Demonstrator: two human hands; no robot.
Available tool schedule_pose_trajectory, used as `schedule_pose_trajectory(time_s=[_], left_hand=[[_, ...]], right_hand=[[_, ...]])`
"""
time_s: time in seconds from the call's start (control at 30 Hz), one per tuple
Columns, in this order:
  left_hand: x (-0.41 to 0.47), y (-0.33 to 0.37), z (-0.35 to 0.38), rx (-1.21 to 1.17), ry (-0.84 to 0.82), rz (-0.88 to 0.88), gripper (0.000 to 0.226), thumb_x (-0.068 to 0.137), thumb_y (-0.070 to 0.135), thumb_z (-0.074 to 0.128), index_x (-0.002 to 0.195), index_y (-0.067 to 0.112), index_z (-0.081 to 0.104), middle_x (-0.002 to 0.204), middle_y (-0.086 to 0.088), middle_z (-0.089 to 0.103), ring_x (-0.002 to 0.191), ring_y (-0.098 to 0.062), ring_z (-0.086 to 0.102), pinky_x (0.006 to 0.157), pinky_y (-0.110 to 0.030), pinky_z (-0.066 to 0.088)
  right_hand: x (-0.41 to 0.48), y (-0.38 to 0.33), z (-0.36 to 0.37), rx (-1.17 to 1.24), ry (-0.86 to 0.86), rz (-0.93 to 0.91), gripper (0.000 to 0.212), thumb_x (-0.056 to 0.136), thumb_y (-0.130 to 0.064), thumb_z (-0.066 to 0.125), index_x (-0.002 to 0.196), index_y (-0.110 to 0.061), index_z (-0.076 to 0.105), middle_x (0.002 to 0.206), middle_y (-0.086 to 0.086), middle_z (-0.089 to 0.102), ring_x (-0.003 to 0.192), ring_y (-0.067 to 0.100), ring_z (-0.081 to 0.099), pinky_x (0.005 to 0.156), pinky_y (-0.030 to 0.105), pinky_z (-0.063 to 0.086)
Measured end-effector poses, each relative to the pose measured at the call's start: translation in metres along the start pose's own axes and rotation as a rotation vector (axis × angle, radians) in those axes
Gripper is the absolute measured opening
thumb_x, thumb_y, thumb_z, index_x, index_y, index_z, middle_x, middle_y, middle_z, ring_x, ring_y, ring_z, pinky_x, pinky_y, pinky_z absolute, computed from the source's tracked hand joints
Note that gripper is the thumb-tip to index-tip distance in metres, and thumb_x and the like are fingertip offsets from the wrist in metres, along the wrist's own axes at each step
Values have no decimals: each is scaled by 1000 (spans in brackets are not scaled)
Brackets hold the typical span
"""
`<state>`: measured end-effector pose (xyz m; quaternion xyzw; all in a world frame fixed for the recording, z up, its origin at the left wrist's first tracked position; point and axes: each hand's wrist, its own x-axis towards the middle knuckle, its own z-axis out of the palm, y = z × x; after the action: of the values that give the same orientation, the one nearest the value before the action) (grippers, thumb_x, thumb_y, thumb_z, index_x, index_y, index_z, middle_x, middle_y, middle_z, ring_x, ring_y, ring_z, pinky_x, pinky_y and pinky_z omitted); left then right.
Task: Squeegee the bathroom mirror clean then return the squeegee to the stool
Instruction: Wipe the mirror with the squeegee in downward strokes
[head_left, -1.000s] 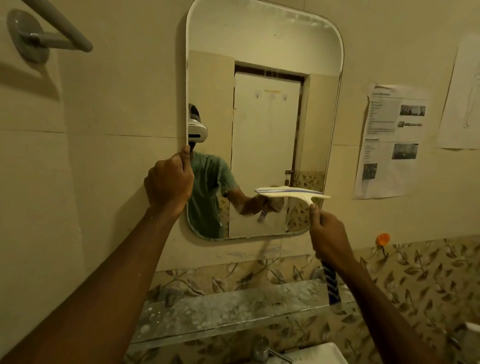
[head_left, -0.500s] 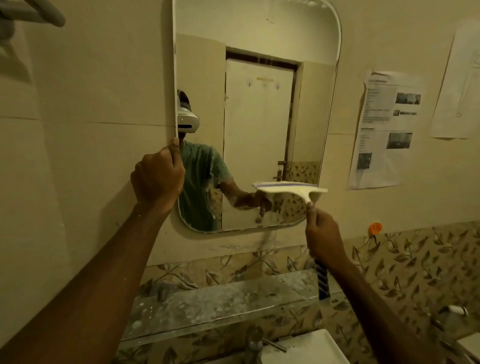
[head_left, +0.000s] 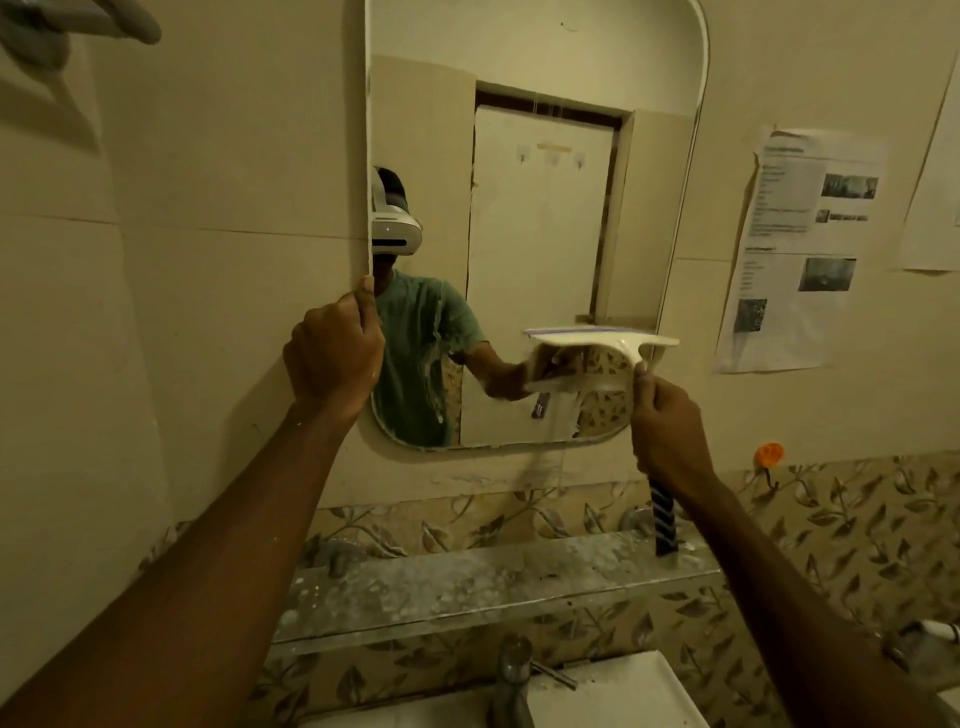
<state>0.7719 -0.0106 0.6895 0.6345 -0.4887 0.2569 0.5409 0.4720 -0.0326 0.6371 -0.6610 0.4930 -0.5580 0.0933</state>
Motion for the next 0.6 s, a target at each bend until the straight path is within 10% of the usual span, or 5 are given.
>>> schedule_pose_trajectory(time_s=[0.2, 0.6], left_hand=[[-2, 3, -1, 18, 2, -15, 58, 104, 40, 28, 82, 2, 65, 67, -13, 58, 59, -23, 47, 57, -30, 31], [-4, 3, 2, 5, 32, -19, 56, 104, 40, 29, 80, 2, 64, 65, -13, 59, 56, -22, 47, 56, -29, 33]], right_hand=[[-62, 37, 33, -76, 7, 31, 46, 104, -31, 33, 60, -20, 40, 48, -3, 41, 37, 6, 39, 39, 15, 26], [-13, 11, -2, 51, 21, -17, 44, 105, -35, 29, 67, -22, 49, 54, 0, 51, 45, 17, 48, 46, 28, 46]])
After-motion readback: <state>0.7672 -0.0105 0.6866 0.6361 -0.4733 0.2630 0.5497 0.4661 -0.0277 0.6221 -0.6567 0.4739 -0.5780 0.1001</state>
